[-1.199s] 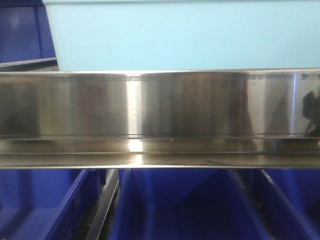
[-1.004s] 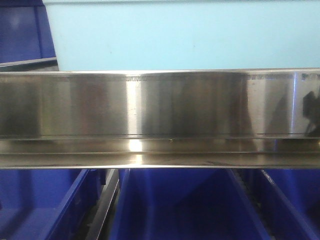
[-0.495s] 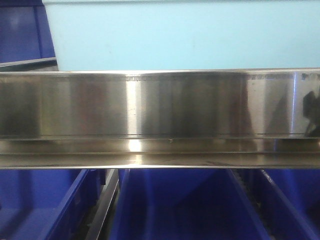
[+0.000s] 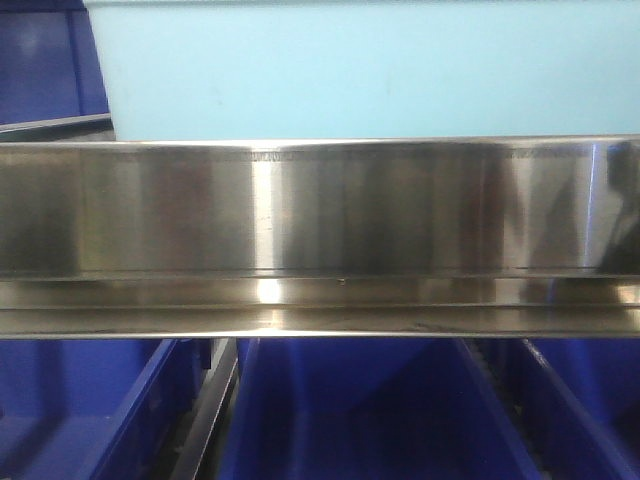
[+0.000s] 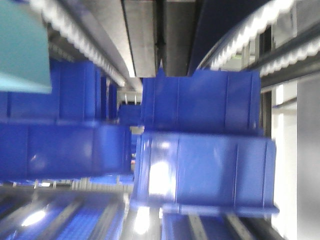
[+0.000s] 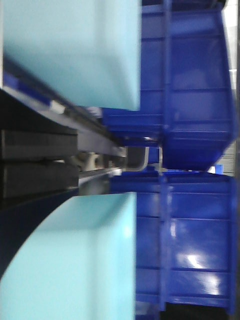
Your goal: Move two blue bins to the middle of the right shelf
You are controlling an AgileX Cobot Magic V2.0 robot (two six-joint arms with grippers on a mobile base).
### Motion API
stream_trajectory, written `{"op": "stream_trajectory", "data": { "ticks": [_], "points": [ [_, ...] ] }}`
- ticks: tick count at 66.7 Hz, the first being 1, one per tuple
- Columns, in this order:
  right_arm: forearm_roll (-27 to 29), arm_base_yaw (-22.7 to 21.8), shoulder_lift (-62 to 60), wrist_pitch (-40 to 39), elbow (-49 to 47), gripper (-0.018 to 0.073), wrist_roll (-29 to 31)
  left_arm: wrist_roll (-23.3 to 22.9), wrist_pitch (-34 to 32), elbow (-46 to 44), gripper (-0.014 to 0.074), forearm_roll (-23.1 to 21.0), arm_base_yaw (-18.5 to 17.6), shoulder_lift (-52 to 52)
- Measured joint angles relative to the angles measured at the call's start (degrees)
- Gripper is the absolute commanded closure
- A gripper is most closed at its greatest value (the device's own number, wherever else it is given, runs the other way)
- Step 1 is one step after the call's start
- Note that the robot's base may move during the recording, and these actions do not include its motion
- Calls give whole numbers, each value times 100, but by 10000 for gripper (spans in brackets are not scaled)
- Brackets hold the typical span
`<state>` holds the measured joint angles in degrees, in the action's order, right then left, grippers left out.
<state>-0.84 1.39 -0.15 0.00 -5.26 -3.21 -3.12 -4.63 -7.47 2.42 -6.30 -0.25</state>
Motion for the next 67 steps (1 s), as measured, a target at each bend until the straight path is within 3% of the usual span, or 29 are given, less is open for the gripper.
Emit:
{"op": "stream_trajectory", "data": {
  "ticks": [7,14,20,36,51,61,67],
  "points": [
    [0,0,0,538,-765,500,-52,0,463,-688,462,-4,0,78],
    [12,0,142,913,-1479,207,-76,0,921,-1321,258,-14,0,402],
    [84,0,373,1005,-1937,85,-76,0,1215,-1790,142,-43,-6,785],
    [84,0,1229,1129,-2721,71,-86,0,2038,-3082,-7,-85,-533,2312],
    [115,62,2567,1705,-3866,71,40,0,2943,-4721,-5,-85,-1657,4113],
    [115,539,3586,2446,-4876,71,321,0,3381,-5690,-5,-85,-2376,5256],
    [115,989,4357,3233,-5633,71,432,0,3794,-6282,-5,-85,-2580,5968]
  ]
}}
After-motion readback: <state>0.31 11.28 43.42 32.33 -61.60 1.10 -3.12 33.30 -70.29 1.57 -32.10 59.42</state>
